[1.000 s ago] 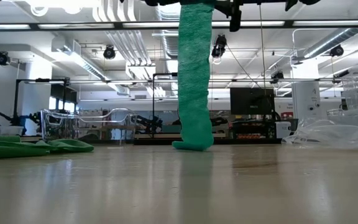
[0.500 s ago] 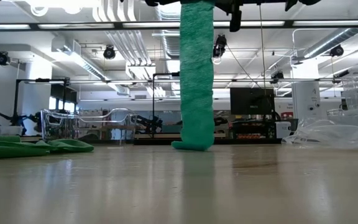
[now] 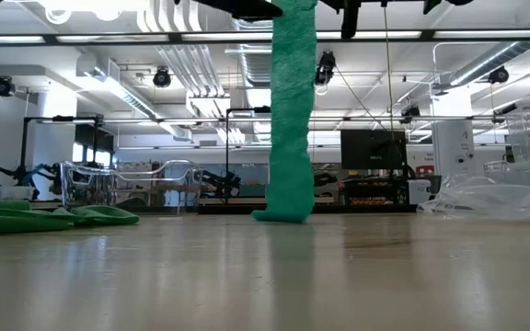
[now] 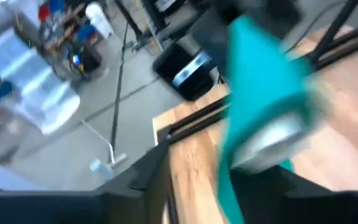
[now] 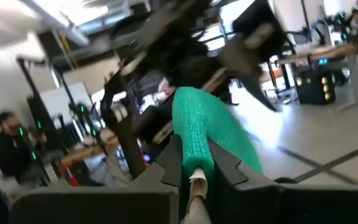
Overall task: Roll bandage
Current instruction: Roll the blue bandage
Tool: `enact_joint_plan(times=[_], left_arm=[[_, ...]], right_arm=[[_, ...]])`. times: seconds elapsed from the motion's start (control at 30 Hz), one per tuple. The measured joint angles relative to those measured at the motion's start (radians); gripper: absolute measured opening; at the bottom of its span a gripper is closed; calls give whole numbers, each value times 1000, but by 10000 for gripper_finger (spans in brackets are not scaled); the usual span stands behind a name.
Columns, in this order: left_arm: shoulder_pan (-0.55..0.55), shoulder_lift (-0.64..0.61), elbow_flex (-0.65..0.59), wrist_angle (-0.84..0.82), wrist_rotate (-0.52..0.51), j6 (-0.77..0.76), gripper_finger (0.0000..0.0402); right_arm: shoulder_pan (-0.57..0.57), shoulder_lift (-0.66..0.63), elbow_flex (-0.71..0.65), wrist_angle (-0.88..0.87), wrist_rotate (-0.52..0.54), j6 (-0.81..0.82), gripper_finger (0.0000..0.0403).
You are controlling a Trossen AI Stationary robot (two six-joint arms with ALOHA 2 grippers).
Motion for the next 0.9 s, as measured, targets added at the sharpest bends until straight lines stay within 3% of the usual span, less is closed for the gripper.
enact_joint_plan(times=[0.13, 0.33, 0.5, 0.73, 0.9], left_arm=[[5, -2, 0, -19, 44, -67, 221], [3, -2, 0, -77, 239, -139, 287], [1, -3, 0, -110, 252, -165, 325], [1, -6, 0, -25, 251, -272, 351], [1, 6, 0, 10, 251, -352, 332]], right_arm=[[-1, 0, 0, -43, -4, -110, 32], [1, 0, 0, -55, 4, -217, 27], [0, 1, 0, -57, 14, -269, 30], [0, 1, 0, -46, 11, -327, 26], [0, 3, 0, -42, 7, -329, 31]])
